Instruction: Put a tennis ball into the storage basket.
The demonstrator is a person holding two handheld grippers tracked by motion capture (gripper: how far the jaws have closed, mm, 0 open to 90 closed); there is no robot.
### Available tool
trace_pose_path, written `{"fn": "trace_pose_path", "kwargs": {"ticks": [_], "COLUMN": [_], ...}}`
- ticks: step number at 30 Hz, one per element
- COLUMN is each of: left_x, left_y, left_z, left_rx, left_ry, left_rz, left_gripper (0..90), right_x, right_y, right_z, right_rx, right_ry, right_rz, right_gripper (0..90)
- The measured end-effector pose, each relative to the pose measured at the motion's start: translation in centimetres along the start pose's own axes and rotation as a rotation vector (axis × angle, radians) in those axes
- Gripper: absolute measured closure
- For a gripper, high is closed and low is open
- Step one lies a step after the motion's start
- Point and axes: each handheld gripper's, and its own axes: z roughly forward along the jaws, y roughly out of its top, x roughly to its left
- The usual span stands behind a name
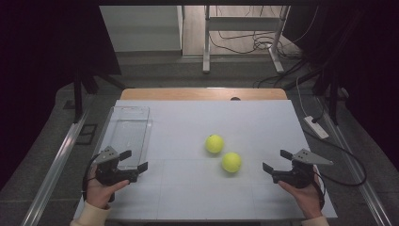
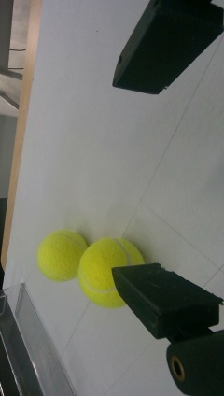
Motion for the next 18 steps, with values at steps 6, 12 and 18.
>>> {"fn": "trace_pose_path", "kwargs": {"ticks": [6,12,18], "left_x": [0.07,-0.10,-0.44], "left_y": [0.02,-0.07,0.00], "left_z": [0.16,0.26,0.04], "left_rx": [-0.001,0.007,0.002], "left_ry": [-0.004,-0.004,-0.004], "left_rz": [0.003,0.016,0.022], "left_gripper": [12.2,12.2,12.2], "right_x": [-0.07,-0.21,-0.18], "right_y": [-0.29,-0.48,-0.78], "right_z": [0.32,0.15,0.29], "right_rx": [0.016,0.016,0.029], "right_ry": [-0.001,-0.003,-0.007], "right_rz": [0.002,0.017,0.020], "right_gripper": [8.5,8.8,8.8]}}
